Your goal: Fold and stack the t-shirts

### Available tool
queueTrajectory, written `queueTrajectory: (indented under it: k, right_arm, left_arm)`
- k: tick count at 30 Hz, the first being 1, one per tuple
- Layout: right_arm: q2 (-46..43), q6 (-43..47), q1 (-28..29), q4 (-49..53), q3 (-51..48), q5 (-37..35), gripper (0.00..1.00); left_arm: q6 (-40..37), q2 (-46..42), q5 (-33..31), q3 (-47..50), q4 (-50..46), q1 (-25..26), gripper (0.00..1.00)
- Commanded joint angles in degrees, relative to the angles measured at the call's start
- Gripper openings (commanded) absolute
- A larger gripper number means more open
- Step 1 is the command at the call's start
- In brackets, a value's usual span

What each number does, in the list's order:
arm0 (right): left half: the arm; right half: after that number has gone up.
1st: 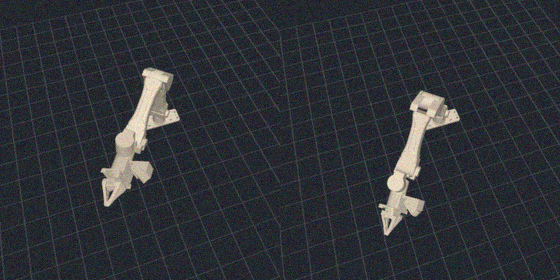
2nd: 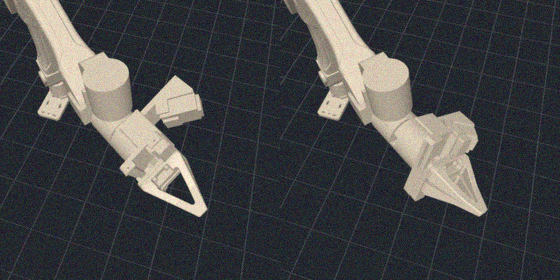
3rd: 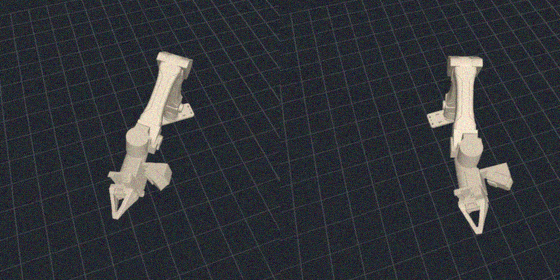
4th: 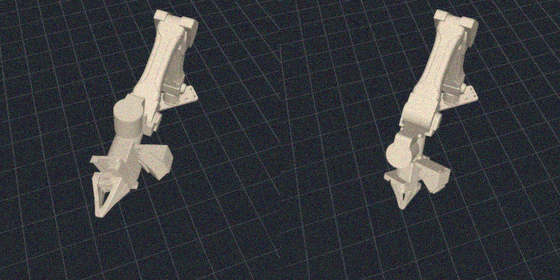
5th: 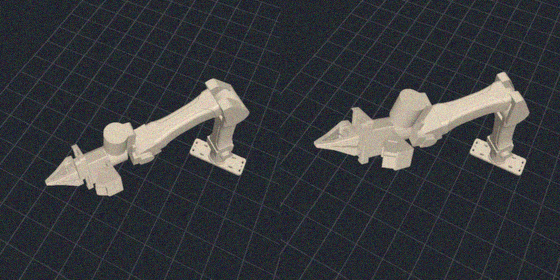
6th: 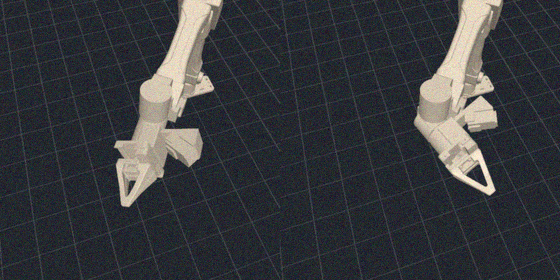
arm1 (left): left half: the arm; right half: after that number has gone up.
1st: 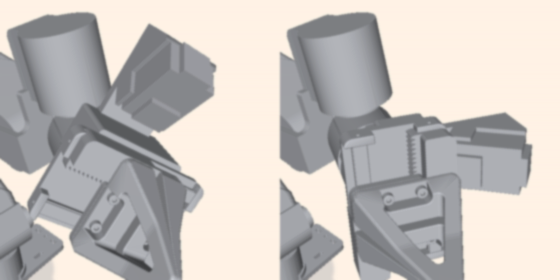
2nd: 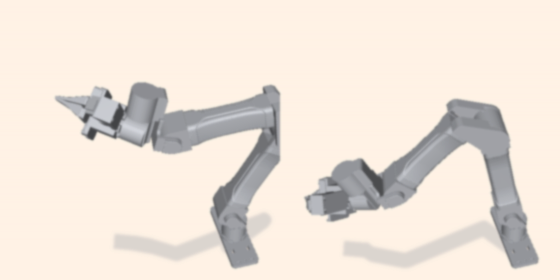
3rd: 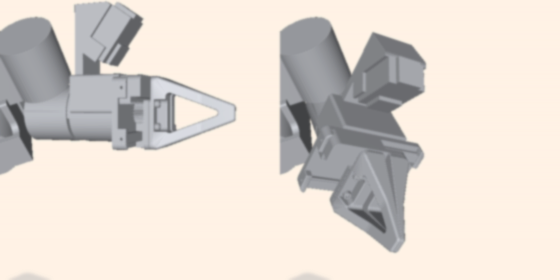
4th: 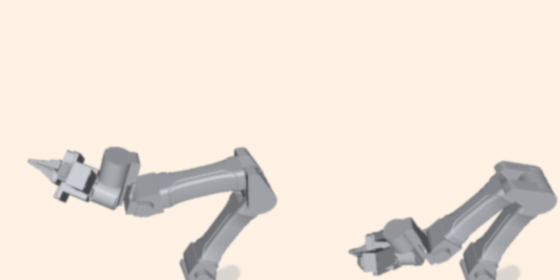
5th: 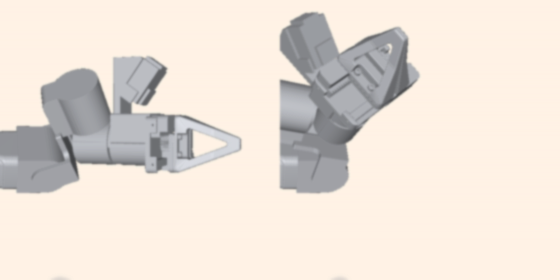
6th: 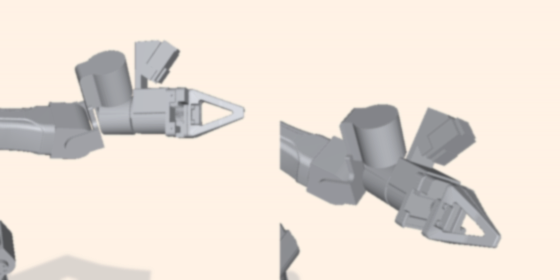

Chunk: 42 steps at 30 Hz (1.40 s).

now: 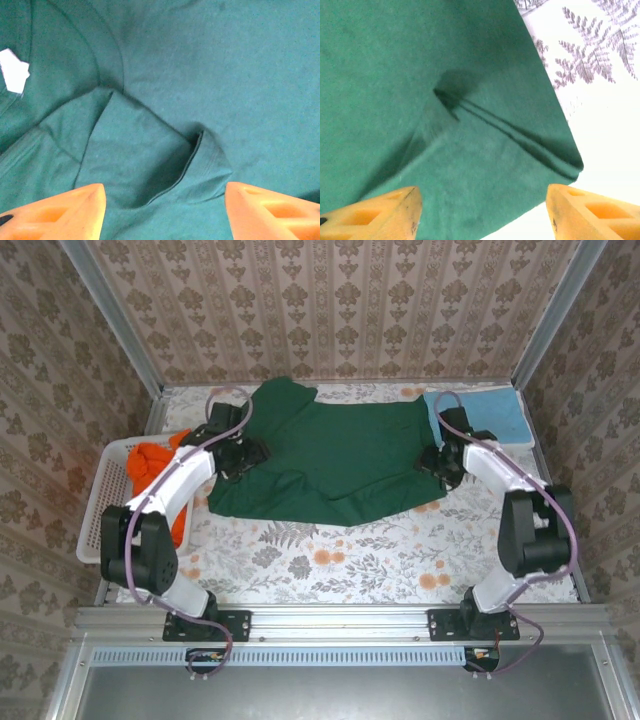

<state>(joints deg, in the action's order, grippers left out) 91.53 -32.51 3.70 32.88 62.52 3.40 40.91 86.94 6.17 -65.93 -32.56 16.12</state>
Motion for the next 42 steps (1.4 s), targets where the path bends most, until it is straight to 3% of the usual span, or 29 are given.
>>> queueTrajectory:
  k: [1,8,12,29,42]
  right_arm:
    - [-4.32,-4.84,-0.76,-10.77,-7.49,9.72,0.64]
    - [2.55,-9.32,-2.54,-17.34,-7.75,13.38,0.52]
    - [5.99,-10.29,-2.83,-18.22,-5.81,12.03,0.51]
    - [6.24,-14.83,-4.67,-23.04,-5.08,15.61,0.49]
    - [18.81,-12.82,-2.58,-10.74,11.46,11.31,0.5]
  left_arm:
    - [0.44,-3.91,-0.26,6.03,2.27,-0.05,0.64]
    - [6.61,-2.95,5.48,12.56,12.3,0.08,0.63]
    - [10.18,0.17,7.61,13.58,16.36,0.27,0.61]
    - [9.58,-1.15,0.24,15.33,17.08,-0.47,0.59]
    - [6.42,-0.78,-3.31,13.99,12.88,-0.36,0.59]
